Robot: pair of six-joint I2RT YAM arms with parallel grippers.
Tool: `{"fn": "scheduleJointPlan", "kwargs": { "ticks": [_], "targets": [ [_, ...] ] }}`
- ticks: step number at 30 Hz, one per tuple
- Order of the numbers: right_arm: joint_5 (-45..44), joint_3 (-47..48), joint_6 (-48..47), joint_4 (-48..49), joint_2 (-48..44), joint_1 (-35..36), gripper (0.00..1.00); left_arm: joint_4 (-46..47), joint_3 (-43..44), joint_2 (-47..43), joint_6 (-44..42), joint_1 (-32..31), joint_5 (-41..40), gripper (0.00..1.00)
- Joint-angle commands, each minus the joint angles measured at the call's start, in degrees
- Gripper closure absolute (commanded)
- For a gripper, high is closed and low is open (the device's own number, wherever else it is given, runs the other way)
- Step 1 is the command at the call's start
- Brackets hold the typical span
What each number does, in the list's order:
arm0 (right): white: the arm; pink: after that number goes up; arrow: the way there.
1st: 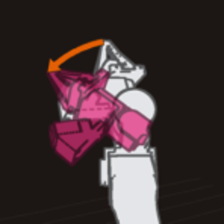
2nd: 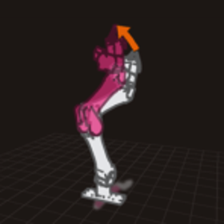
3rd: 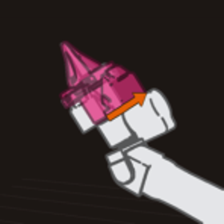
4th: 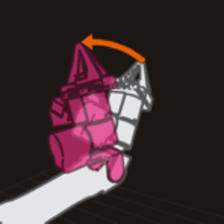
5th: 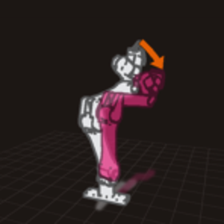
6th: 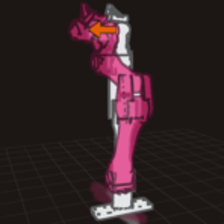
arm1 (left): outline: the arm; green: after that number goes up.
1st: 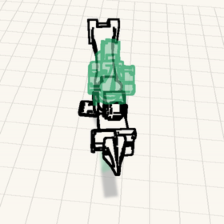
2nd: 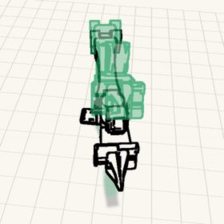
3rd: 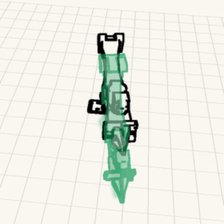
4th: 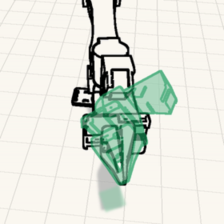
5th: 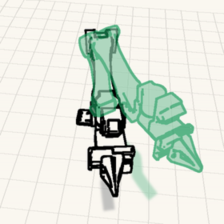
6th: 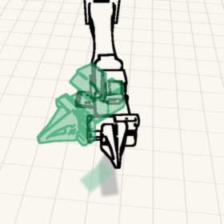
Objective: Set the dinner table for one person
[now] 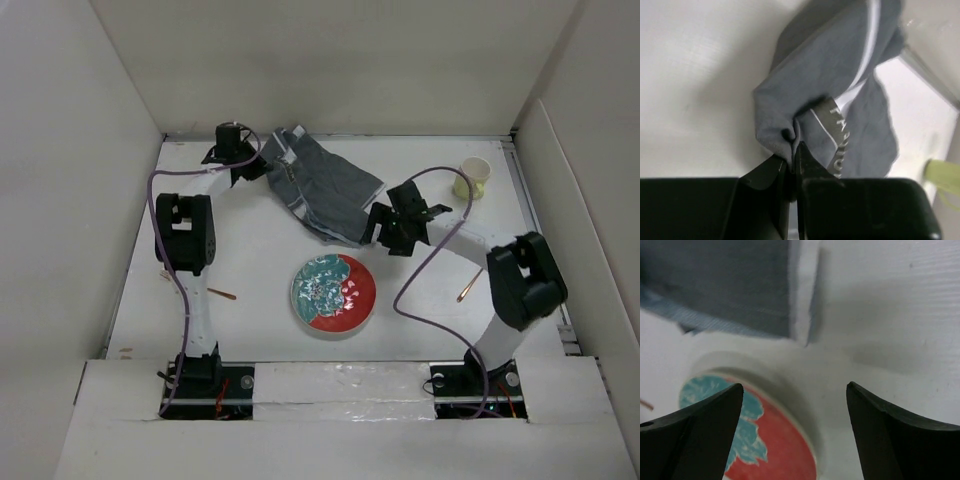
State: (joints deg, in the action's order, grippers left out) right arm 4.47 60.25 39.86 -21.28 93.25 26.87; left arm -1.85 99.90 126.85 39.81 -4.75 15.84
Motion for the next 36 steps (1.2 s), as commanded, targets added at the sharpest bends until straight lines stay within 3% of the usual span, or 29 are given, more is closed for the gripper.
{"fn": "scheduleJointPlan", "kwargs": {
  "ticks": [1,4,5,7,8,9,10,11,12,16,17,18,19,20,21,23,26,27,28,29,30,31,34,36],
  "targets": [
    [-0.6,7.0,1.5,4.7,6.1,-1.6,0.08,1.4,-6.2,-7.9,-1.1,0.1,2.2,1.0],
    [2.3,12.6,3.1,4.9,14.2,-3.0,0.07,5.6,-13.5,-14.9,-1.1,-0.6,3.6,1.0],
    [5.4,14.5,4.6,6.6,18.2,-3.1,0.12,6.3,-18.2,-20.4,-1.3,-1.2,3.8,1.0],
    [6.4,17.2,5.1,7.7,19.6,-3.6,0.21,6.8,-20.1,-22.2,-1.0,-2.1,4.2,1.0],
    [7.6,18.9,6.1,8.1,22.7,-3.6,0.32,8.4,-24.0,-26.3,-0.7,-2.7,4.6,1.0],
    [10.0,20.7,6.5,8.9,24.7,-4.1,0.64,9.0,-25.6,-27.8,-0.5,-4.1,5.3,1.0],
    [10.4,24.9,6.8,8.8,26.3,-4.7,0.81,9.1,-27.2,-29.4,-0.4,-4.8,5.5,1.0],
    [10.3,27.2,7.0,8.9,28.9,-4.7,0.94,9.3,-29.8,-32.3,-0.1,-5.7,5.7,1.0],
    [9.6,29.6,7.0,8.7,30.2,-5.7,1.0,9.2,-30.8,-33.7,-0.3,-7.5,6.4,1.0],
    [6.5,42.2,6.8,8.0,32.4,-9.6,1.0,6.1,-32.9,-36.8,-2.1,-15.0,7.1,0.97],
    [5.4,46.6,5.9,7.6,32.4,-11.0,1.0,5.7,-32.8,-36.7,-2.5,-16.4,7.5,0.85],
    [3.1,48.2,5.0,7.0,32.1,-11.5,0.9,5.3,-32.6,-36.4,-3.3,-17.8,7.5,0.71],
    [1.7,49.5,4.3,6.7,31.7,-11.5,0.75,4.8,-32.6,-36.3,-3.5,-19.7,7.5,0.44],
    [0.9,50.4,2.5,6.4,31.5,-12.3,0.57,4.7,-32.7,-36.3,-3.7,-19.7,7.4,0.31],
    [0.5,52.0,1.4,5.0,31.2,-13.0,0.33,4.7,-32.7,-36.4,-3.9,-20.3,7.3,0.23],
    [-0.1,52.8,-1.5,1.7,30.2,-13.7,0.25,3.3,-32.0,-37.3,-4.4,-20.3,6.8,0.1],
    [-4.1,44.8,-2.9,1.3,22.7,-13.7,0.21,-3.0,-27.7,-38.8,-8.2,-20.3,2.6,0.06],
    [-4.1,41.6,-3.3,3.1,20.3,-13.7,0.24,-4.5,-27.0,-39.7,-9.2,-20.3,-3.6,0.06],
    [-5.6,34.6,-3.3,3.8,17.6,-13.7,0.34,-5.1,-26.7,-40.7,-9.8,-20.3,-7.4,0.1],
    [-5.4,31.3,-2.5,4.5,12.6,-13.7,0.51,-4.9,-27.8,-42.8,-9.3,-19.3,-11.1,0.14],
    [-2.0,27.9,-2.5,6.0,10.2,-13.1,0.83,-4.4,-28.8,-43.9,-8.1,-15.8,-15.3,0.2],
    [-0.6,21.4,-2.2,6.7,8.2,-11.8,0.96,-3.6,-29.9,-44.7,-6.5,-13.3,-15.2,0.3],
    [2.8,13.0,-1.0,9.5,1.0,-6.1,1.0,0.6,-34.2,-45.1,-1.9,-2.9,-14.2,0.41],
    [1.6,8.4,-0.8,8.7,-2.1,-2.9,1.0,1.2,-34.5,-42.1,-0.4,2.0,-10.8,0.41]
  ]
}}
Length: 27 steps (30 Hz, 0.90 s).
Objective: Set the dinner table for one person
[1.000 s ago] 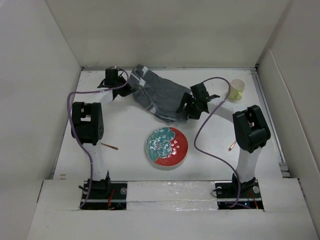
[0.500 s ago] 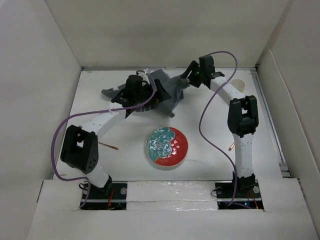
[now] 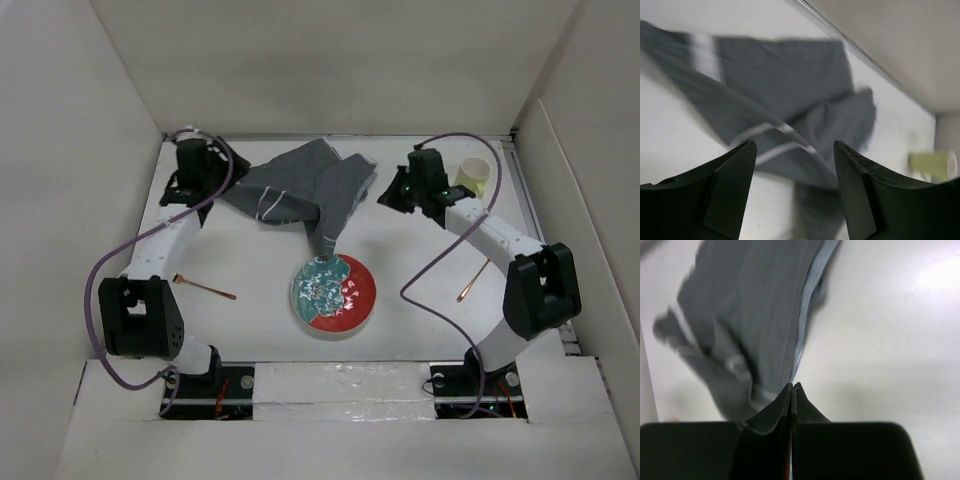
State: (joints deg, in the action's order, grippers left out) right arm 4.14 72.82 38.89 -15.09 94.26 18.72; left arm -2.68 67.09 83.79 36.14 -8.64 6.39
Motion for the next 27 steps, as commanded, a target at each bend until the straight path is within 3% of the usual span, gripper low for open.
{"fn": "scheduleJointPlan", "kwargs": {
  "ticks": [1,2,3,6,7,9,16,23,27],
  "targets": [
    [1.3,-5.0,0.8,1.4,-3.6,6.5,0.96,0.9,-1.3,2.2,4.0,10.1,-1.0,0.4],
    [1.3,-6.4,1.3,1.2,-4.3,8.5,0.89,0.7,-0.3,5.0,4.5,12.1,-0.2,0.37],
    [1.9,-7.2,1.4,1.6,-5.7,9.5,0.72,0.6,0.2,6.5,5.4,14.0,2.0,0.32],
    [0.8,-9.0,1.7,1.3,-7.3,12.8,0.51,2.2,1.1,10.9,8.1,19.3,6.3,0.2],
    [0.7,-9.1,1.5,0.7,-7.7,13.4,0.49,2.3,1.5,12.1,9.1,20.2,7.0,0.14],
    [0.5,-8.8,1.2,-0.7,-7.9,14.3,0.42,2.2,4.4,17.1,10.1,22.2,9.5,0.11],
    [1.2,-7.6,2.2,-2.3,-8.8,17.5,0.31,0.8,14.3,29.7,12.9,22.7,10.1,0.1],
    [-3.5,4.1,-5.4,-10.8,-0.1,23.7,0.27,3.6,19.2,37.1,16.9,23.2,11.3,0.09],
    [-6.9,9.2,-7.0,-12.8,4.9,23.7,0.28,4.3,21.3,39.4,17.6,23.2,11.4,0.11]
  ]
}}
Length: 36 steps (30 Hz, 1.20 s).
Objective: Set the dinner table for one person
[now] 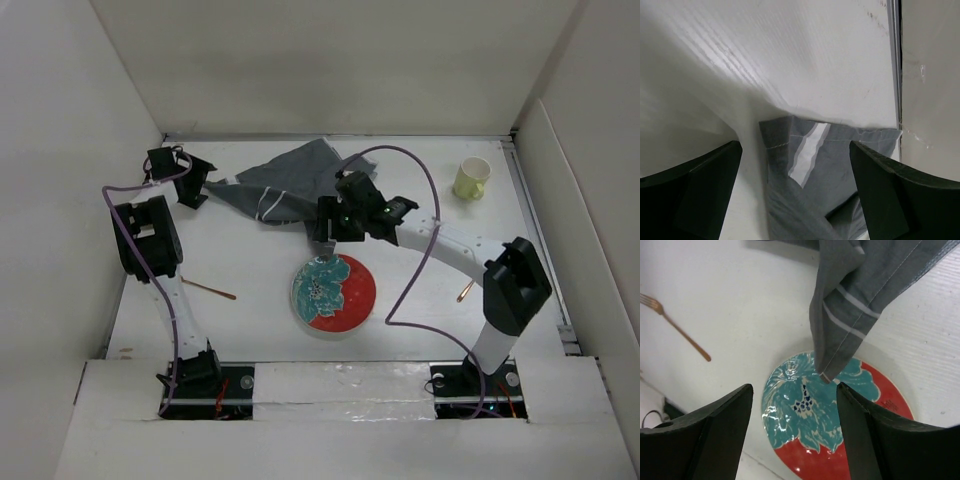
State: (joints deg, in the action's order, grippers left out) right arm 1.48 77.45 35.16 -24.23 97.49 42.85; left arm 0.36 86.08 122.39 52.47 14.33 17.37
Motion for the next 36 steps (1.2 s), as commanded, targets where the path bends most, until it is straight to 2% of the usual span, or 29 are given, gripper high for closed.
{"fn": "scheduleJointPlan", "kwargs": {
  "ticks": [1,8,10,12,14,15,17,18,20,21,23,24,30,36],
  "targets": [
    [-4.7,5.5,-3.7,-4.1,3.6,0.1,0.28,1.7,2.6,1.2,1.5,0.3,0.4,0.13],
    [-8.9,13.5,-5.9,-8.0,12.0,1.7,0.3,1.7,5.9,4.7,2.6,0.3,1.4,0.3],
    [-8.9,15.4,-6.4,-8.6,13.6,2.2,0.3,1.8,5.7,4.8,2.9,0.3,1.4,0.41],
    [-8.8,16.3,-6.7,-8.7,15.5,2.2,0.31,1.9,5.6,4.9,2.7,0.3,1.3,0.45],
    [-8.8,17.7,-7.1,-9.1,17.4,2.8,0.38,2.1,5.6,5.1,2.9,0.3,1.6,0.54],
    [-8.8,18.1,-7.3,-9.3,17.8,2.8,0.4,2.1,5.6,5.2,2.9,0.3,1.8,0.54],
    [-9.0,18.7,-7.3,-9.8,18.6,2.8,0.45,2.9,4.9,5.1,3.3,0.3,2.1,0.61],
    [-9.8,18.4,-7.2,-9.7,18.6,2.8,0.54,3.2,4.7,5.1,3.8,0.3,2.3,0.65],
    [-10.9,17.7,-6.9,-9.4,18.1,2.8,0.65,3.7,4.4,4.8,3.9,0.3,2.4,0.77],
    [-12.5,16.8,-6.8,-9.3,17.2,2.8,0.8,3.7,4.4,4.7,3.9,0.3,2.6,0.83],
    [-14.1,15.9,-7.0,-9.1,16.2,2.8,0.94,3.9,4.3,3.7,3.7,0.3,2.5,0.99],
    [-16.5,15.4,-7.0,-9.3,15.5,2.8,1.0,4.2,4.3,3.1,3.6,0.3,2.8,1.0],
    [-27.9,18.7,-9.7,-12.8,7.4,0.6,1.0,7.7,5.5,-6.8,3.2,-1.0,6.8,1.0],
    [-34.3,26.3,-16.3,-13.9,-5.5,-4.6,1.0,8.4,8.4,-22.5,3.1,-1.8,7.9,1.0]
  ]
}}
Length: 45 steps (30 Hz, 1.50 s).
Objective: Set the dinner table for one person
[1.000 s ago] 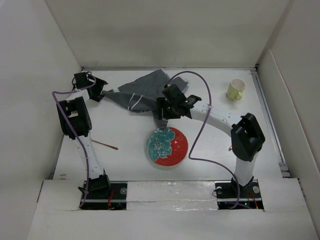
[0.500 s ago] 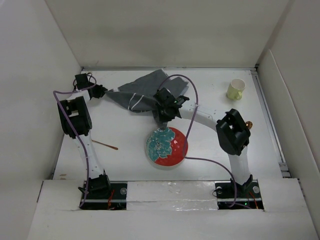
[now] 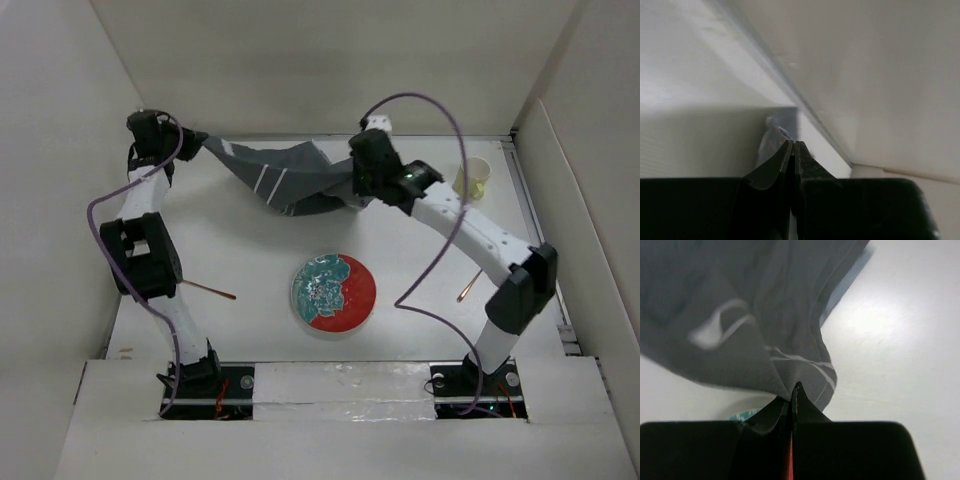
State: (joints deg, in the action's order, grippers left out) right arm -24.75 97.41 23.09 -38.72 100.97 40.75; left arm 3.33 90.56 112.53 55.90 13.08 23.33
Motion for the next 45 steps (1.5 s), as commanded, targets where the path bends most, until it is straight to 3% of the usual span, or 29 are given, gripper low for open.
{"fn": "scheduleJointPlan", "kwargs": {
  "ticks": [1,9,13,18,26,29,30,32,37,40,41,42,43,44,45],
  "targets": [
    [-8.1,7.4,-5.3,0.6,-10.4,-3.4,1.0,5.9,3.9,-17.0,-0.4,-0.5,1.7,1.0],
    [-7.2,17.9,-8.8,1.0,-19.5,-8.2,1.0,2.2,9.3,-31.8,-1.4,-0.5,1.1,1.0],
    [-3.8,20.6,-9.0,1.4,-18.5,-10.3,1.0,0.9,9.7,-34.5,-2.1,-0.5,1.2,1.0],
    [1.6,21.7,-9.2,3.1,-14.1,-14.3,1.0,1.5,3.2,-34.8,-2.5,-0.5,-1.2,1.0],
    [9.4,31.2,-9.1,3.8,-0.5,-20.6,1.0,2.6,4.3,-25.6,-2.6,-0.5,-2.5,1.0],
    [9.9,43.0,-8.9,0.9,7.7,-21.9,1.0,3.6,9.6,-19.8,-0.6,-0.5,-1.5,1.0],
    [9.9,51.7,-8.9,-0.2,10.0,-22.6,1.0,3.5,11.5,-18.2,0.2,-0.5,-0.5,1.0],
    [10.7,54.4,-8.4,1.7,12.3,-24.0,1.0,4.9,16.0,-15.6,3.1,-1.0,1.4,1.0],
    [11.2,48.8,-8.8,7.2,7.9,-25.4,1.0,7.7,19.2,-15.1,4.0,-1.0,1.9,1.0],
    [11.0,36.2,-10.5,12.2,2.8,-25.4,1.0,13.1,8.2,-19.4,2.7,-1.0,1.6,1.0],
    [11.7,24.8,-10.6,16.5,-0.3,-25.4,1.0,15.8,-1.7,-20.8,2.6,-1.0,2.2,1.0],
    [11.2,13.5,-10.5,20.6,-2.8,-25.4,1.0,24.5,-12.1,-23.4,2.5,-1.0,3.8,1.0],
    [11.2,13.3,-10.6,20.6,-2.8,-25.4,1.0,24.6,-12.2,-24.4,2.5,-1.0,3.8,1.0],
    [11.0,2.8,-10.4,24.4,-3.9,-24.8,1.0,26.8,-21.8,-25.2,2.3,-1.0,5.0,1.0],
    [11.5,-1.7,-10.1,25.8,-5.5,-24.2,1.0,31.7,-26.5,-25.9,2.3,-0.2,5.8,1.0]
  ]
}}
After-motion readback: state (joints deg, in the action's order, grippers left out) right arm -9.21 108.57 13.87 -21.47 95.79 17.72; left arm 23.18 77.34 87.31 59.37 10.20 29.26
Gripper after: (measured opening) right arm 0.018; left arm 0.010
